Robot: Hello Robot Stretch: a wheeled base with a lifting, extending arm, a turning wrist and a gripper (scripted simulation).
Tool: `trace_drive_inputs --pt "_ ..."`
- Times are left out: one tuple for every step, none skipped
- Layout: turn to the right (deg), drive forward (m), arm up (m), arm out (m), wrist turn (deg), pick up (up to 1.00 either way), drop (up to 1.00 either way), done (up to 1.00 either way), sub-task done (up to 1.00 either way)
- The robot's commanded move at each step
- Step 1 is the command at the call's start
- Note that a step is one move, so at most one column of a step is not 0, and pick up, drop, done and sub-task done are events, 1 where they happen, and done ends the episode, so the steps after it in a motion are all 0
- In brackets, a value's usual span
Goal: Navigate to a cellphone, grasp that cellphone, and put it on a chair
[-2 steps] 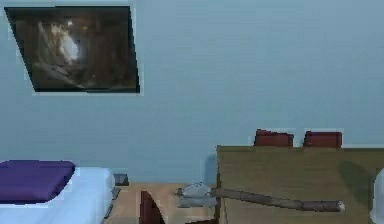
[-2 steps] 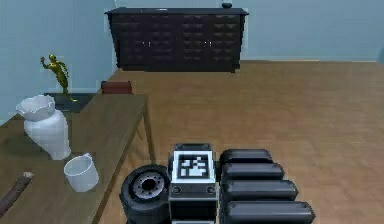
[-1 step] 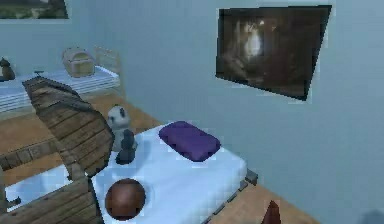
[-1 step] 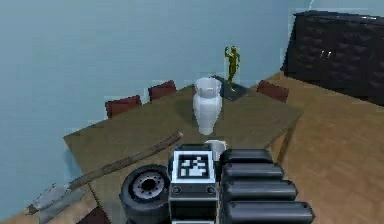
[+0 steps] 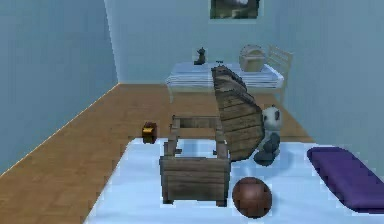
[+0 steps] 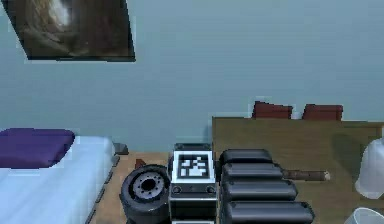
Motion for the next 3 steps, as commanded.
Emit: trace_drive_inputs --pt "-45.0 0.0 0.0 0.0 0.0 0.0 0.0 0.0 0.0" --pt "-30.0 0.0 0.0 0.0 0.0 0.0 0.0 0.0 0.0" --pt "45.0 0.0 0.0 0.0 0.0 0.0 0.0 0.0 0.0"
